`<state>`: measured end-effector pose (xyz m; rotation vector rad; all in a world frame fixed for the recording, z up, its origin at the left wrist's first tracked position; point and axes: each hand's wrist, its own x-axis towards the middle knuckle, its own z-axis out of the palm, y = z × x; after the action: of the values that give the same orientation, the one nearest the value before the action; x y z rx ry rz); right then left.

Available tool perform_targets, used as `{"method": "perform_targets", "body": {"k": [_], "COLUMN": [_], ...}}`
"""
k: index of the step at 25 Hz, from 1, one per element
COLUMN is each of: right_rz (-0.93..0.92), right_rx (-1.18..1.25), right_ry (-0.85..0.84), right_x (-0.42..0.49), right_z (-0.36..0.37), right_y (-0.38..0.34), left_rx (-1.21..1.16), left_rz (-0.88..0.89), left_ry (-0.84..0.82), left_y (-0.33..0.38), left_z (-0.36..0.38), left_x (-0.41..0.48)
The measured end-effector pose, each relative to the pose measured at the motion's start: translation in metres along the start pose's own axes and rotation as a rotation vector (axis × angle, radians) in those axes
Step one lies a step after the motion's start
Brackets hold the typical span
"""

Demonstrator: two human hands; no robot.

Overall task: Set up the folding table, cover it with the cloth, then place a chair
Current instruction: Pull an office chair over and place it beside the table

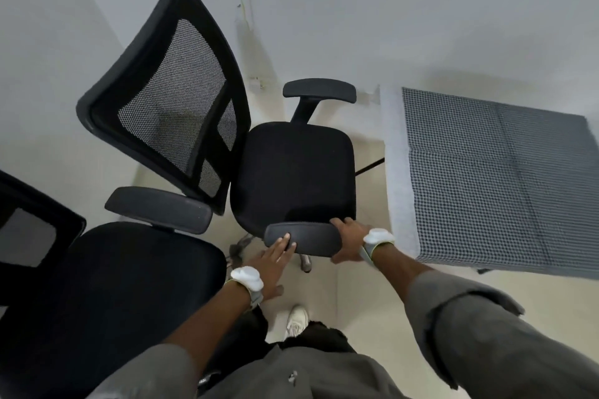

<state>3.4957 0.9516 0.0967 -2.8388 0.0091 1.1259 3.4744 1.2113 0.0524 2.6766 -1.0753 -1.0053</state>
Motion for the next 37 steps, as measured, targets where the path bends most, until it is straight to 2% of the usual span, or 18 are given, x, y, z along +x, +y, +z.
{"method": "perform_targets", "body": {"k": [6,12,31,35,37], "right_rz": [0.109,0.157,0.181,0.173,0.179], "right_rx": [-0.002,0.056,0.086,0.092,0.104], "right_ry": [0.046,0.16,0.162,0.161,0.164], "right_x": [-0.011,-0.013,0.005,0.006,0.007], "right_z": [-0.001,0.005,0.0,0.003,0.009], "right_y": [0.032,0.047,0.068,0.068,0.069], "left_rx": [0.114,0.14,0.204,0.2,0.162], "left_rz": [0.084,0.106,0.048,-0.007,-0.07], "left_ry": [-0.077,-0.049,-0.094,0.054,0.061], "left_y": [0.015,0.026,0.032,0.026,0.019], "left_z": [-0.015,-0.024,-0.041,-0.053,-0.066], "left_x": [0.025,0.041,0.079,0.086,0.097]}}
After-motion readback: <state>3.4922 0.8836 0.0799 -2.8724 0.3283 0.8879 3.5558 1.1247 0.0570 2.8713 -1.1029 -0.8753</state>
